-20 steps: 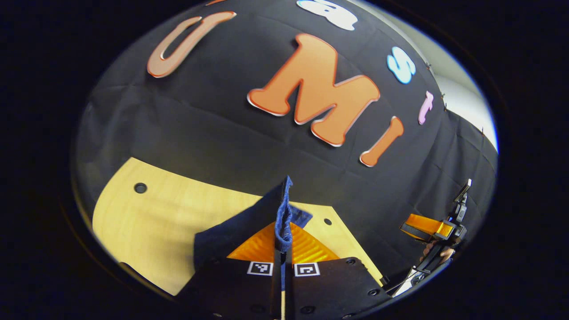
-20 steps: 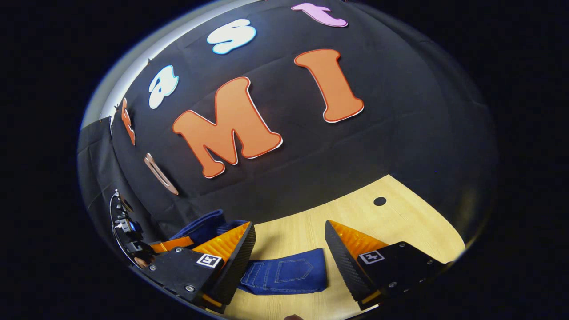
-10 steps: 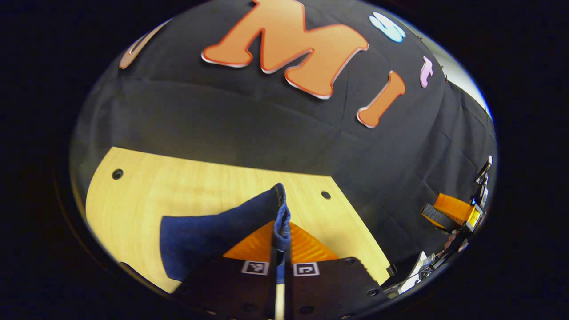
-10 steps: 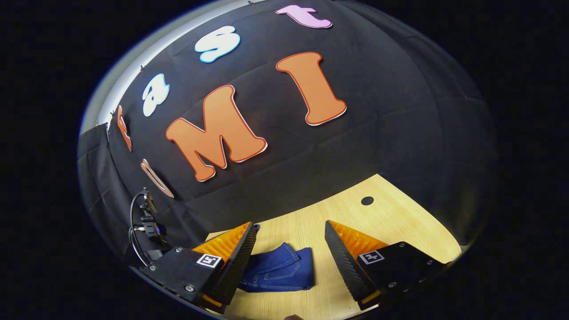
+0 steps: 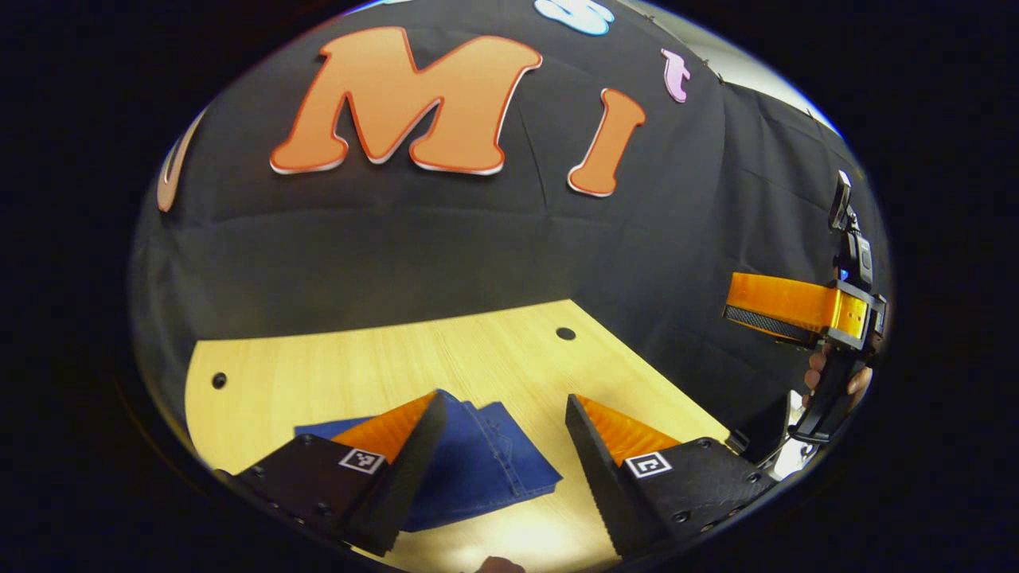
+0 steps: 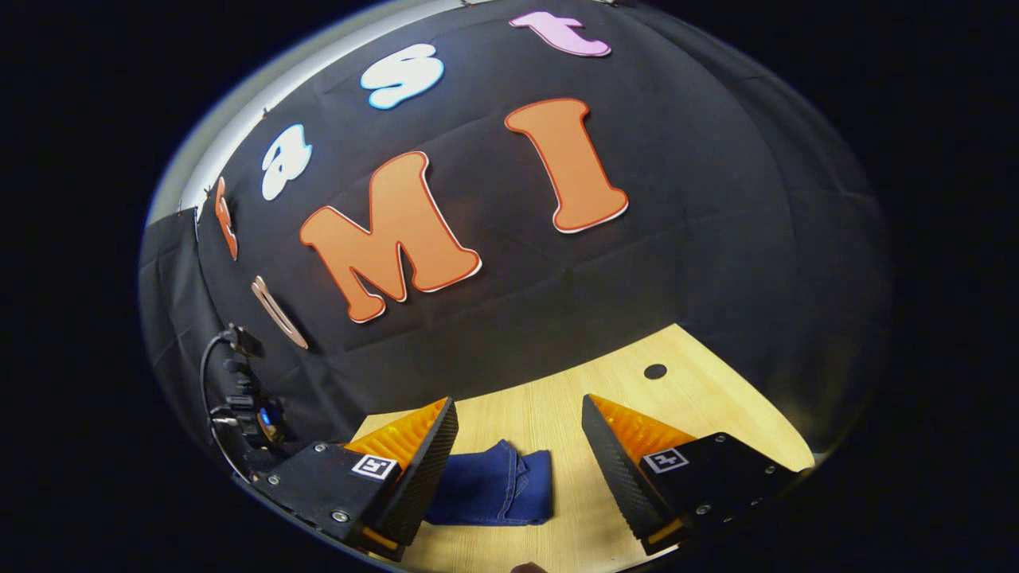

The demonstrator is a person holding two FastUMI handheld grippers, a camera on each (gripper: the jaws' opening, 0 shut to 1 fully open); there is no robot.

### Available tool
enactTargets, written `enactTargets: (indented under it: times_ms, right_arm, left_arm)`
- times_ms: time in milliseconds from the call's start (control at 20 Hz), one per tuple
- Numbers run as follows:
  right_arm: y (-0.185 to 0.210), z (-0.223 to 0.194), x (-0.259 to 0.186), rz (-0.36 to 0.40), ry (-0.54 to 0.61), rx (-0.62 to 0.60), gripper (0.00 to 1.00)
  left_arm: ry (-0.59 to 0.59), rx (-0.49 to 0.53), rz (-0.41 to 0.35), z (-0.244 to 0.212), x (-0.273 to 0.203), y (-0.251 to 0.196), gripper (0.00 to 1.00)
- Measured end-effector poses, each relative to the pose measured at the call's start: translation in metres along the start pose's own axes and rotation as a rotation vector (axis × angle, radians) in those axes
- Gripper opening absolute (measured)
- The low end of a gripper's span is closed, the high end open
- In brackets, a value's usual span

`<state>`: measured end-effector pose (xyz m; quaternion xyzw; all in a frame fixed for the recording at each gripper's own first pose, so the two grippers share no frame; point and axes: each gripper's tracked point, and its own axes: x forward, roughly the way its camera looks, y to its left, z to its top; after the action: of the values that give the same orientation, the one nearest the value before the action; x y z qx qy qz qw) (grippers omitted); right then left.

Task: Grasp the waist and the cuffs of the jeans and fold them to make the two legs overlap; first hold the waist and fold one-third of the jeans toward the cuffs, then hold the cuffs and fold the remaining one-third in the same direction to finish folding.

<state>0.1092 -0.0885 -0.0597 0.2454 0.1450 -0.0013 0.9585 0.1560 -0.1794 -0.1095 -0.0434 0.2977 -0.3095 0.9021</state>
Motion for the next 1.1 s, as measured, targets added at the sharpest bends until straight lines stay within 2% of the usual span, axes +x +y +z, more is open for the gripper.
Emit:
enactTargets:
  times_ms: [50, 150, 250, 350, 400, 450, 600, 650, 700, 850, 900, 950, 1050, 1100]
  right_arm:
    - [0.006, 0.004, 0.001, 0.003, -0.019, -0.026, 0.97]
    - [0.021, 0.012, 0.003, 0.019, -0.057, -0.076, 0.97]
    - [0.04, 0.021, 0.005, 0.046, -0.1, -0.114, 0.97]
    - [0.063, 0.027, 0.004, 0.091, -0.131, -0.152, 0.96]
    - [0.074, 0.028, 0.003, 0.111, -0.14, -0.168, 1.0]
    - [0.085, 0.031, 0.001, 0.136, -0.155, -0.184, 0.97]
    - [0.114, 0.038, -0.001, 0.177, -0.219, -0.244, 1.0]
    - [0.122, 0.039, -0.002, 0.189, -0.247, -0.269, 1.0]
    - [0.129, 0.04, -0.003, 0.197, -0.269, -0.29, 0.96]
    - [0.149, 0.038, -0.004, 0.224, -0.315, -0.339, 1.0]
    - [0.155, 0.035, -0.003, 0.233, -0.317, -0.352, 0.96]
    - [0.159, 0.031, -0.002, 0.237, -0.317, -0.364, 1.0]
    - [0.165, 0.025, -0.002, 0.244, -0.325, -0.38, 1.0]
    - [0.17, 0.021, -0.001, 0.25, -0.325, -0.387, 0.96]
  left_arm:
    - [-0.032, 0.017, 0.034, 0.01, -0.008, 0.008, 0.95]
    - [-0.109, 0.038, 0.083, 0.033, -0.027, 0.019, 0.96]
    - [-0.219, 0.061, 0.105, 0.059, -0.051, 0.023, 0.96]
    - [-0.305, 0.105, 0.159, 0.084, -0.079, 0.033, 0.95]
    - [-0.34, 0.118, 0.189, 0.094, -0.092, 0.037, 0.95]
    - [-0.371, 0.12, 0.217, 0.101, -0.101, 0.039, 0.95]
    - [-0.476, 0.117, 0.286, 0.122, -0.139, 0.054, 0.95]
    - [-0.514, 0.112, 0.308, 0.13, -0.149, 0.061, 0.92]
    - [-0.538, 0.11, 0.32, 0.133, -0.16, 0.065, 0.95]
    - [-0.573, 0.092, 0.378, 0.13, -0.178, 0.087, 0.92]
    - [-0.587, 0.08, 0.39, 0.126, -0.183, 0.094, 0.94]
    - [-0.601, 0.067, 0.403, 0.122, -0.187, 0.099, 0.94]
    - [-0.605, 0.068, 0.433, 0.105, -0.192, 0.107, 0.97]
    - [-0.599, 0.071, 0.449, 0.096, -0.194, 0.111, 0.96]
